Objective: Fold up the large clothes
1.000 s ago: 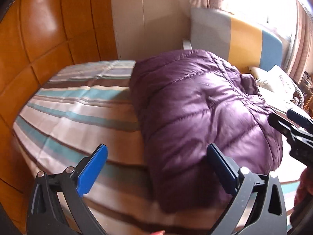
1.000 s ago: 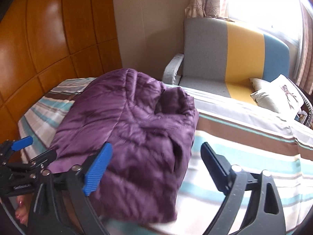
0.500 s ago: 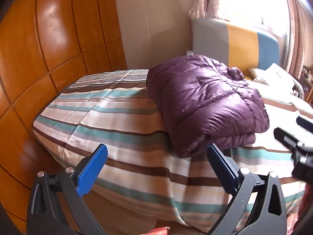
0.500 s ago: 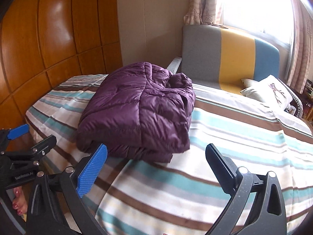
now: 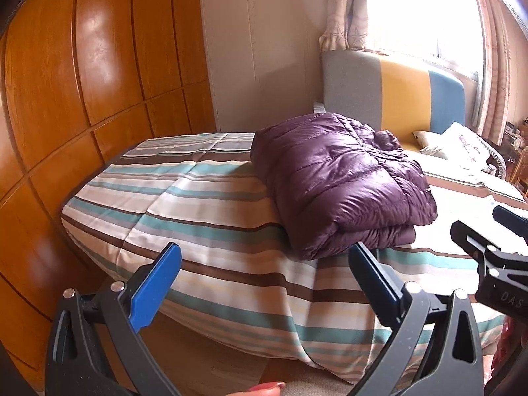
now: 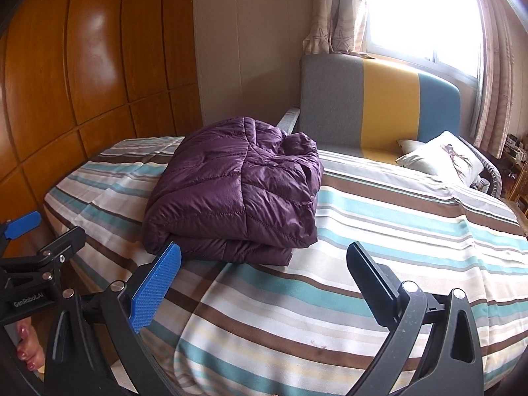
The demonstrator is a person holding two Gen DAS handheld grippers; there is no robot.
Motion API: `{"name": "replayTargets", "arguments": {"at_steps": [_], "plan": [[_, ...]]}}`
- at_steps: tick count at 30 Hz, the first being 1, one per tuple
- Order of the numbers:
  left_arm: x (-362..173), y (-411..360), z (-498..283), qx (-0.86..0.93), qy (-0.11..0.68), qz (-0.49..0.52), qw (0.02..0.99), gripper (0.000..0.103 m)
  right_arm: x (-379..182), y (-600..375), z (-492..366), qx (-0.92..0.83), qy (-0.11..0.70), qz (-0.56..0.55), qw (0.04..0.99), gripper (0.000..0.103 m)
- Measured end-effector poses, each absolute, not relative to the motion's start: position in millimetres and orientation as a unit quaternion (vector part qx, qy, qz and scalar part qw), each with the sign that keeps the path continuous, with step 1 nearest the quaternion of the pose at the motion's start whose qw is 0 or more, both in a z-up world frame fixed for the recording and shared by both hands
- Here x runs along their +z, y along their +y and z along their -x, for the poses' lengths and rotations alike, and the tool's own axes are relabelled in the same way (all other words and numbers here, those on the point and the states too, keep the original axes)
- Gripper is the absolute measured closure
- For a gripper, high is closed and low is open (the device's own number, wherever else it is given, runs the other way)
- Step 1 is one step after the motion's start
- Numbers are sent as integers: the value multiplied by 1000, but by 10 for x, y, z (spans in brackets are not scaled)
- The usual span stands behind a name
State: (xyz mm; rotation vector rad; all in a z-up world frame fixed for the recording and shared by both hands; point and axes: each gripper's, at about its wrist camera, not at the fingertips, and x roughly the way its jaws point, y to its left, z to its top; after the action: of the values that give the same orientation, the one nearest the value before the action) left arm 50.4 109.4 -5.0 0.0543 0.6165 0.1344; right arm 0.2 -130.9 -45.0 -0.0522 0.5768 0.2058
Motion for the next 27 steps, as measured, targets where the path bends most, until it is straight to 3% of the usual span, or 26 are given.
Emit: {"name": "replayTargets", "arguments": {"at_steps": [27], "plan": [[-75, 1106, -523, 61, 318, -17, 946, 2, -467, -1335, -20, 102, 295, 22, 950, 3]]}}
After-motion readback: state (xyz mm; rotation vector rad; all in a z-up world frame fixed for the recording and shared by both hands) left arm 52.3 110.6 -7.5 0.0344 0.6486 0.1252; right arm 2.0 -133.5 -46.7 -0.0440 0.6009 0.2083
